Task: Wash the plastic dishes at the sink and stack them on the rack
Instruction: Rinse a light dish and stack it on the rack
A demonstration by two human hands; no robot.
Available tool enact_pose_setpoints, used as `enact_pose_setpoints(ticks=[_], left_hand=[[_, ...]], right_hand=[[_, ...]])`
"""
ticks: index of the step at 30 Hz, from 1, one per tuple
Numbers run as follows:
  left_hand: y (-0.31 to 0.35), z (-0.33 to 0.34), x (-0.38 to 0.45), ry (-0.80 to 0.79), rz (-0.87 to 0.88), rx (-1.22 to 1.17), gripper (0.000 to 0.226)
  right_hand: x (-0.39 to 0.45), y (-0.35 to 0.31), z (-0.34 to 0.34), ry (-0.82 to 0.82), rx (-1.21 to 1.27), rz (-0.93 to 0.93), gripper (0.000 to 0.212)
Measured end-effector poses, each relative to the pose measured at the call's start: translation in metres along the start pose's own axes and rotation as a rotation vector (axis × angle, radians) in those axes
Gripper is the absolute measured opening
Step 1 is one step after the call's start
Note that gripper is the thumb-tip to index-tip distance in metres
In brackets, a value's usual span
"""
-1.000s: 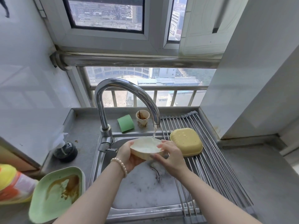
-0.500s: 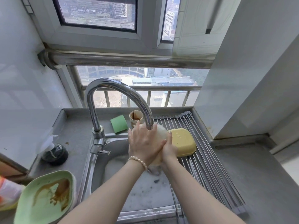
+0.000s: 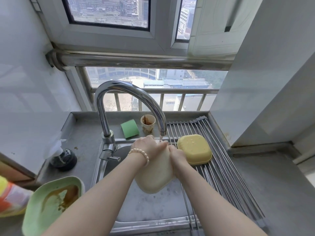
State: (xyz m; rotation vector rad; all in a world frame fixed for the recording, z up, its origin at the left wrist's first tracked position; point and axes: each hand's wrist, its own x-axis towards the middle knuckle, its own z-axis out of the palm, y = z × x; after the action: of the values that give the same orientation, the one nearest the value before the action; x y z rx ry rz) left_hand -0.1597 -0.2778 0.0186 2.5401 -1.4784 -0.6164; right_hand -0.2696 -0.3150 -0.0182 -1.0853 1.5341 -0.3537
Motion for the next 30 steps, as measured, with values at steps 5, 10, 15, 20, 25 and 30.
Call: enact_pose_setpoints(ticks=[5, 10, 15, 20, 25, 30], left_hand=[[-0.010, 0.007, 0.011, -0.050, -0.259, -0.613, 0.060], [-0.018, 0.012, 0.009, 0.033, -0.410, -1.073, 0.046], [-0.033, 0.022, 0.002, 0.111, -0.669, -1.348, 0.041], [-0.021, 0.019, -0.008, 0.266, -0.466, -1.169, 0.039], [-0.016, 0.015, -0.013, 0.274, -0.316, -0.865, 0.040], [0.002, 0.018, -0.024, 0.290, -0.086, -0.283, 0.041]], right_hand=[[-0.020, -0.029, -0.005, 0.229, -0.541, -0.322, 0.043], [-0.041, -0.019, 0.041, 0.395, -0.939, -0.674, 0.047], [-0.037, -0.014, 0.037, 0.106, -1.167, -0.842, 0.054], [-0.022, -0.036, 0.021, 0.098, -0.984, -0.677, 0.053], [-0.016, -0.048, 0.013, 0.046, -0.770, -0.424, 0.047], [-0.013, -0.053, 0.000, -0.021, -0.942, -0.351, 0.042]])
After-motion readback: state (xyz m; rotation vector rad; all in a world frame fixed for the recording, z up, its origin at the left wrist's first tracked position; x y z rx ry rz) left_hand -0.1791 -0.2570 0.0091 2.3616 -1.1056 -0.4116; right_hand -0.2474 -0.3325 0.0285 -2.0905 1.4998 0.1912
